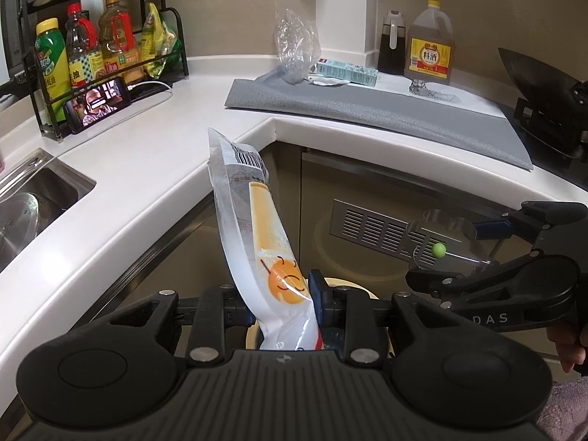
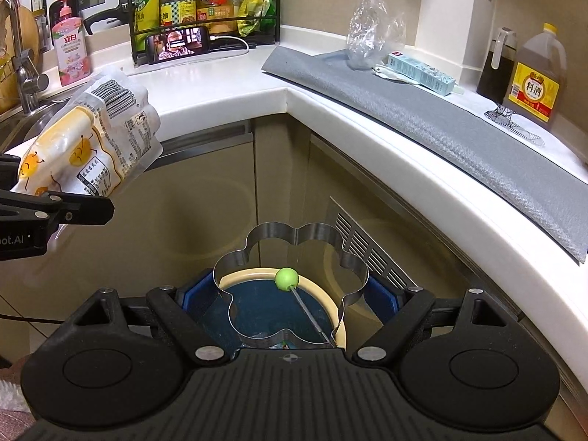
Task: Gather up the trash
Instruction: 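Carry the snack bag and egg ring down over the bin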
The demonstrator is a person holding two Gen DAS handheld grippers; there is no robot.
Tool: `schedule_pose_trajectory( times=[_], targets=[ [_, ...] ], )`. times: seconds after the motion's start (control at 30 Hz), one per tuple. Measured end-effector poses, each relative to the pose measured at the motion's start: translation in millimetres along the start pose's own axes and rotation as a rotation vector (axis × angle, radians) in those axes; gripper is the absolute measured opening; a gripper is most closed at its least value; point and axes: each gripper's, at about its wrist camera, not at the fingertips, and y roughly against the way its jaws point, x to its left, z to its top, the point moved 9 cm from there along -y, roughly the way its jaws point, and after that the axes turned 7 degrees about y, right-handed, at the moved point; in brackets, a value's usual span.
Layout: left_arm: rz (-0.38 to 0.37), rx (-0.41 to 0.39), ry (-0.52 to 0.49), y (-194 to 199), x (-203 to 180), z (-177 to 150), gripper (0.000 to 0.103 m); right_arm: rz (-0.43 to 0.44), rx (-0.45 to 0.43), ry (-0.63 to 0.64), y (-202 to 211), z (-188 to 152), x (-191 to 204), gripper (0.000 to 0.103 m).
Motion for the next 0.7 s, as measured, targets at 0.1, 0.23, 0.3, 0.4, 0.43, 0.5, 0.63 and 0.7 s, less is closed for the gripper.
schedule_pose_trajectory(
  times=[0.1, 0.23, 0.3, 0.4, 0.43, 0.5, 0.63, 0.7],
  targets=[
    [-0.009, 0.007, -0.013, -4, -2, 1, 0.031, -0.004, 0.002, -0.006, -3, 0, -3, 0.087],
    [-0.031, 0.026, -0.048, -13, -5, 1, 0.031, -0.022, -0.015, 0.006, -5, 3, -7, 0.087],
    [-0.034, 0.038, -0.058, -19, -5, 1, 0.031, -0.023, -0.016, 0.008, -8, 3, -8, 0.087],
    [-0.043, 0.067, -0.053, -29, -4, -2, 0.031, -0.016, -0.009, 0.000, -14, 3, -11, 0.087],
    [-0.046, 0.075, -0.052, -33, -3, -4, 0.031, -0.014, -0.007, -0.002, -17, 3, -11, 0.087],
    [-0.044, 0.092, -0.052, -40, -2, -7, 0.031, -0.012, 0.000, -0.005, -22, 2, -12, 0.087],
    [-0.042, 0.142, -0.049, -55, 0, -16, 0.031, -0.005, 0.019, -0.012, -34, 0, -13, 0.087],
    [-0.052, 0.165, -0.049, -63, 0, -21, 0.031, 0.002, 0.031, -0.015, -40, -3, -13, 0.087]
  ],
)
